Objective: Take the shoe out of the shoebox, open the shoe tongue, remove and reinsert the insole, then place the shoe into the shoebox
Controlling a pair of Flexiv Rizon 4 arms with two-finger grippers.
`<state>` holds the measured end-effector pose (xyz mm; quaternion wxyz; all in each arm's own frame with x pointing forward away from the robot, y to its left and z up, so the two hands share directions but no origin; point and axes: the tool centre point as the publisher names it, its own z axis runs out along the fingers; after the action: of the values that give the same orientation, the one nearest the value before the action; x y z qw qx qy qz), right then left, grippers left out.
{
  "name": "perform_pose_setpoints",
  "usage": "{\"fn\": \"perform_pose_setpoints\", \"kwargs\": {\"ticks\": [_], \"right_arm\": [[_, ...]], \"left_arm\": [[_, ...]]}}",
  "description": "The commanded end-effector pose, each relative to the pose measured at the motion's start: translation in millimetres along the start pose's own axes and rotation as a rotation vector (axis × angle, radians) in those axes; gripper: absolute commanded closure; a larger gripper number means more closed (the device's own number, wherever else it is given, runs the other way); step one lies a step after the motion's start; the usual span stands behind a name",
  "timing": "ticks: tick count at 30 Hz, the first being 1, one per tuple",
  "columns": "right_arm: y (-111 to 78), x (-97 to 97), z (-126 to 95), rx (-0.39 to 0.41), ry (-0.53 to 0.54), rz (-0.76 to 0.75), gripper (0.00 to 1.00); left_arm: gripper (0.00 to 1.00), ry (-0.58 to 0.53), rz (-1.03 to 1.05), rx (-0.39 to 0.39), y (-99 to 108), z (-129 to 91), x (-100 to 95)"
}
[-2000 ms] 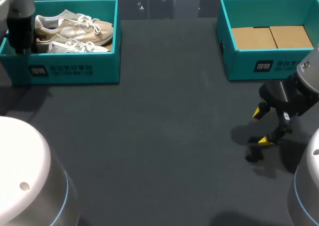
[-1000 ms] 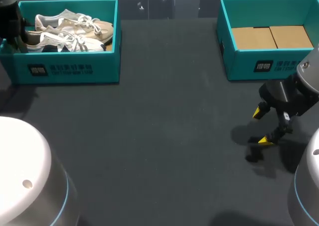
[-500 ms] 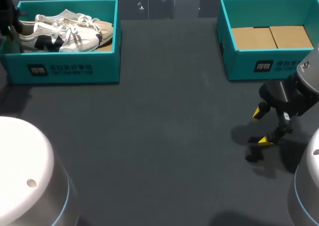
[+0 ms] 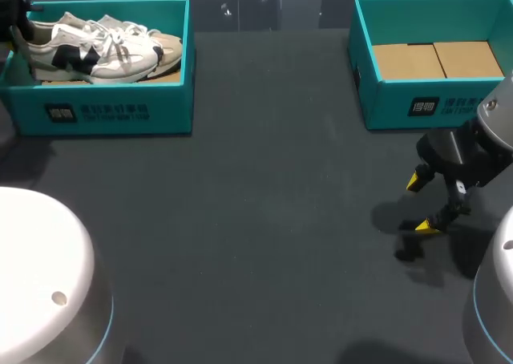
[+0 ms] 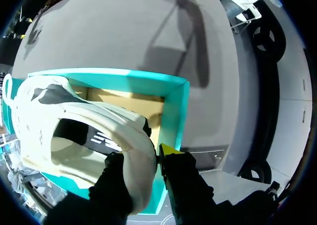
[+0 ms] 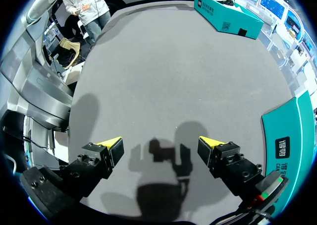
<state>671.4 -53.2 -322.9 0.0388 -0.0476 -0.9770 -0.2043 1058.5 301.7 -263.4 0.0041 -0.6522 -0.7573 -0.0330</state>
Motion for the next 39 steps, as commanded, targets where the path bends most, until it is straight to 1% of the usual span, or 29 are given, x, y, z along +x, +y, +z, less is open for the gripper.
{"fn": "perform_pose_setpoints", "kwargs": {"ticks": [1, 3, 5, 11, 17, 23, 27, 31, 34, 39], "right_arm": [[-0.5, 1.1, 0, 0.0, -0.002, 0.0, 0.0], [-0.5, 1.1, 0, 0.0, -0.002, 0.0, 0.0], [-0.5, 1.1, 0, 0.0, -0.002, 0.0, 0.0], [-0.5, 1.1, 0, 0.0, -0.002, 0.0, 0.0], [-0.5, 1.1, 0, 0.0, -0.002, 0.0, 0.0], [-0.5, 1.1, 0, 0.0, -0.002, 0.0, 0.0], [-0.5, 1.1, 0, 0.0, -0.002, 0.0, 0.0], [-0.5, 1.1, 0, 0.0, -0.002, 0.0, 0.0], [-0.5, 1.1, 0, 0.0, -0.002, 0.0, 0.0], [-0.5, 1.1, 0, 0.0, -0.002, 0.0, 0.0]], "left_arm": [[1.0, -0.005, -0.003, 0.008, 4, -21, 2.8], [1.0, -0.011, -0.014, -0.004, 6, -30, 3.2], [1.0, -0.013, -0.02, 0.005, 8, -38, 3.0], [1.0, 0.0, -0.03, 0.016, 11, -52, 0.0], [1.0, 0.023, -0.03, 0.02, 8, -58, -4.1], [1.0, 0.042, -0.05, 0.052, 2, -62, -9.7], [1.0, 0.067, -0.066, 0.051, -8, -65, -17.0], [1.0, 0.075, -0.089, 0.068, -21, -70, -24.1], [1.0, 0.09, -0.108, 0.064, -36, -72, -30.0], [1.0, 0.1, -0.132, 0.052, -67, -76, -41.8]]}}
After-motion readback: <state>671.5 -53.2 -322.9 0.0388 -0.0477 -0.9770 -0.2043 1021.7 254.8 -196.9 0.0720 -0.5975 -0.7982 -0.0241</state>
